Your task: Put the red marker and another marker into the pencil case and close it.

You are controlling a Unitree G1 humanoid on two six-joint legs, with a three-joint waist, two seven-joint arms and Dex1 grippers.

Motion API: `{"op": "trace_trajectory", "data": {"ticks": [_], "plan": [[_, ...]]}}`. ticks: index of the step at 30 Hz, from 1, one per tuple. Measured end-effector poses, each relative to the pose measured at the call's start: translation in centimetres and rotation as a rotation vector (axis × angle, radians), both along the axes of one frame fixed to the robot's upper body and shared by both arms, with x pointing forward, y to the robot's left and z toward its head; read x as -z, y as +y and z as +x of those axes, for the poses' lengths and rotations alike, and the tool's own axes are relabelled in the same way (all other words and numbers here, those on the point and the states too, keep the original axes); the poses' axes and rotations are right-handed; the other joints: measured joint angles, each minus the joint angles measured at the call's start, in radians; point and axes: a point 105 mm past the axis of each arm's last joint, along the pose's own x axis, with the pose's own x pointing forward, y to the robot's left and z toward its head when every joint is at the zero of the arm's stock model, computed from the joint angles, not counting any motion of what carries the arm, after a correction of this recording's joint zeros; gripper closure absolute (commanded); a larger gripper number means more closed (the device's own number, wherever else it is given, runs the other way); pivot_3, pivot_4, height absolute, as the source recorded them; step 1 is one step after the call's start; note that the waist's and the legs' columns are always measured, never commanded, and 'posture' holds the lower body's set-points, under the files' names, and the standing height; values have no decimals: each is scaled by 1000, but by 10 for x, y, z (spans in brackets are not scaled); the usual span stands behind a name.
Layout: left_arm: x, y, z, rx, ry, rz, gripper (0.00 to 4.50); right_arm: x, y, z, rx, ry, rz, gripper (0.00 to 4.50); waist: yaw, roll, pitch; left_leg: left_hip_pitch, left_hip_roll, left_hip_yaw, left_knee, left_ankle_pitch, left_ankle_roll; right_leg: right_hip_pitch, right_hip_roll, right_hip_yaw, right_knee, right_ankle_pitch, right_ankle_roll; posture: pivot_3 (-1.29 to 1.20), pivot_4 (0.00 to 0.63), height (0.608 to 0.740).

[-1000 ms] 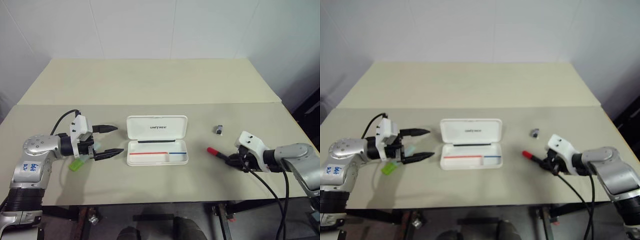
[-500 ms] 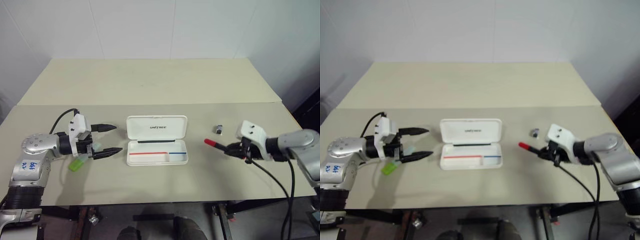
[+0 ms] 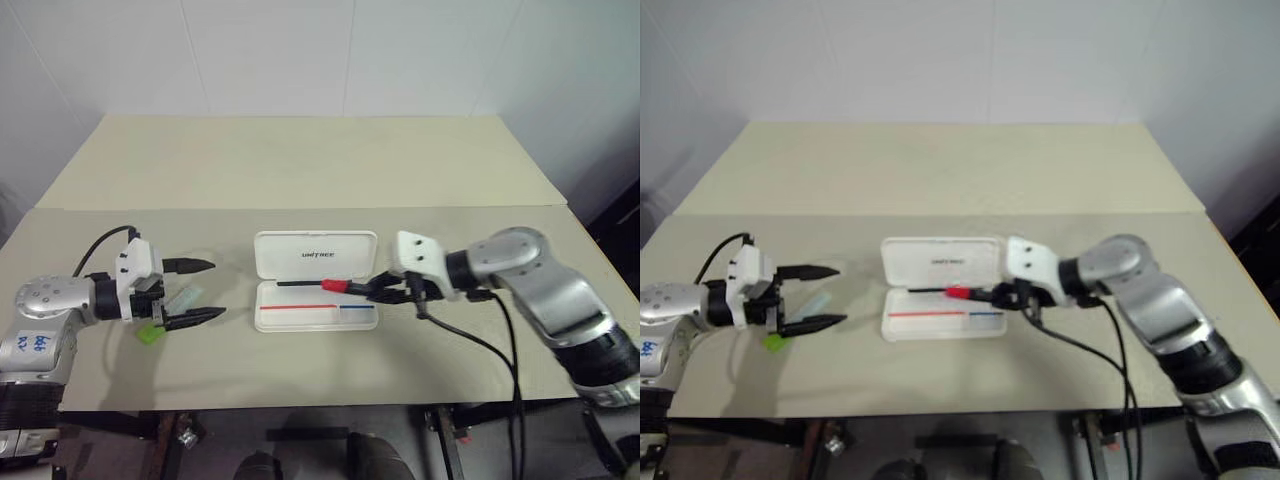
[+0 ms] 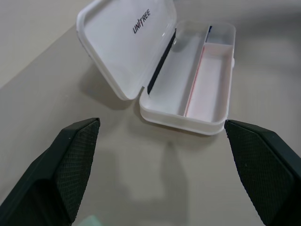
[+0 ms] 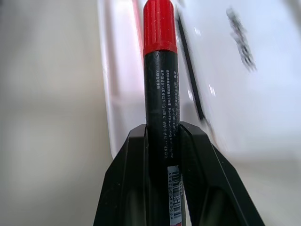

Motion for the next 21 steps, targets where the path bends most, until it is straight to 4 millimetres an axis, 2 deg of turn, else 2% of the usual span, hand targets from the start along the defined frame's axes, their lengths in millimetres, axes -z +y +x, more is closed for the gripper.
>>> {"op": "trace_trajectory", "data": {"ticks": [8,13,17,21], "plan": [[-1,2,-6,-15,-11,14,0,16,24,18,-69,-46,-55,3934,0,0,0,0,0,0,0,0,0,0,0,0,0,0,0,0,150,740],[0,0,-8,-23,-13,6,0,17,43,31,-103,-87,-73,3934,-6,0,0,0,0,0,0,0,0,0,0,0,2,0,0,0,150,740],[-1,-1,-8,-29,-13,-4,0,23,46,37,-100,-88,-86,3934,-6,0,0,0,0,0,0,0,0,0,0,-1,4,0,0,0,150,740],[2,-2,-9,-39,-9,-14,0,22,56,40,-118,-103,-87,3934,-12,0,0,0,0,0,0,0,0,0,0,-1,4,0,0,0,150,740]]}}
